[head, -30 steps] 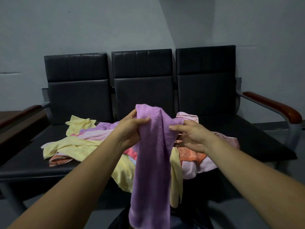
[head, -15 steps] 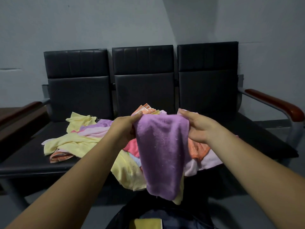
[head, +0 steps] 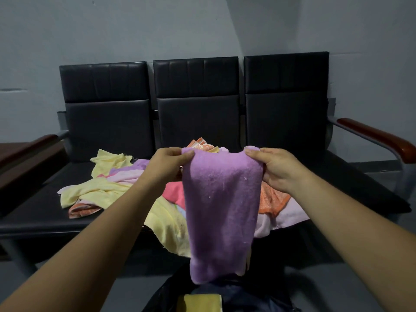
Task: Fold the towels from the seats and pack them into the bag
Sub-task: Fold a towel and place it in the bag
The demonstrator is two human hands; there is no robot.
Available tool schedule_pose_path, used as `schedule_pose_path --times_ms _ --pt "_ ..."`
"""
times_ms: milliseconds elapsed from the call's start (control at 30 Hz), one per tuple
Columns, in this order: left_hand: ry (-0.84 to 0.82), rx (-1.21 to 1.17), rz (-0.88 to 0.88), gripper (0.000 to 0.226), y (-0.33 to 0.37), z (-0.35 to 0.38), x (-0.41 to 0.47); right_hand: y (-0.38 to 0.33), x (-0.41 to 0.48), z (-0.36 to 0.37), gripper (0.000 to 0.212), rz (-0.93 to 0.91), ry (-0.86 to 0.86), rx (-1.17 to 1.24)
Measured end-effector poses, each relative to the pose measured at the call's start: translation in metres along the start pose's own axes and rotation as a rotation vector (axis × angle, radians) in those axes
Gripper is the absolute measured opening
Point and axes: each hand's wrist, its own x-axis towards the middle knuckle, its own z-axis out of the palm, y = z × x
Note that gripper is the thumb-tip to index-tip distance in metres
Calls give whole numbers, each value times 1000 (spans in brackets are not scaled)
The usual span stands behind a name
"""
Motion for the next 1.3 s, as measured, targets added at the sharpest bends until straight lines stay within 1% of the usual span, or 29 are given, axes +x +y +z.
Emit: schedule_pose_path --times_ms 67,100,133,167,200,233,333,400,467,567,633,667,700,733,767,800,833,900,967,1033,1100,1133,1200,1233,1300 --pt "-63 -286 -113 14 5 1 -2 -9 -5 2 31 87 -93 243" --pt "-126 -409 -116 16 6 1 -2 -12 -6 1 31 103 -133 319" --pt "-185 -467 -81 18 6 0 0 -14 -7 0 30 92 -166 328" --pt "-229 -476 -29 23 5 -1 0 -14 -7 -1 28 64 -176 279" --pt "-239 -432 20 28 2 -2 1 -14 -6 -2 25 27 -164 200" --pt "-213 -344 55 30 1 -2 1 -12 -5 -5 22 -15 -134 119" --pt "-59 -62 146 19 -4 -2 2 -11 -4 -11 19 -109 -6 -121" --pt "-24 -32 168 12 -6 0 3 -8 -2 -14 18 -140 44 -196" --pt "-20 -69 154 8 -7 3 2 -4 -1 -14 16 -139 71 -132" --pt "8 -129 108 10 -9 8 2 -2 -2 -10 17 -79 42 94" --pt "40 -185 88 8 -10 9 2 -4 -3 -11 17 -45 -24 246" --pt "46 -208 94 9 -10 8 2 -5 -4 -11 17 -35 -73 274" --pt "43 -209 116 16 -11 6 2 -4 -5 -12 18 -33 -120 254" --pt "33 -175 152 27 -12 4 3 -2 -6 -12 21 -35 -145 204" --pt "23 -92 191 37 -13 2 3 0 -5 -13 23 -45 -139 149" --pt "28 39 233 43 -13 1 3 3 -4 -14 25 -55 -112 104" --pt "46 194 275 43 -13 1 3 5 -3 -15 25 -71 -78 66" --pt "86 460 348 32 -14 0 3 9 0 -18 17 -100 -38 -30" --pt "86 532 356 18 -18 2 3 14 0 -20 6 -126 -9 -126" --pt "39 450 306 11 -22 2 3 19 4 -21 5 -143 53 -132" --pt "-8 292 248 10 -24 2 1 24 9 -22 16 -144 107 -52" --pt "-2 232 236 11 -26 2 1 26 12 -22 24 -133 99 30" --pt "43 156 232 11 -28 3 1 28 14 -22 34 -90 25 208" --pt "58 114 228 10 -29 3 2 28 13 -22 34 -69 -26 265" --pt "46 49 222 16 -31 2 3 30 10 -22 27 -55 -91 272"
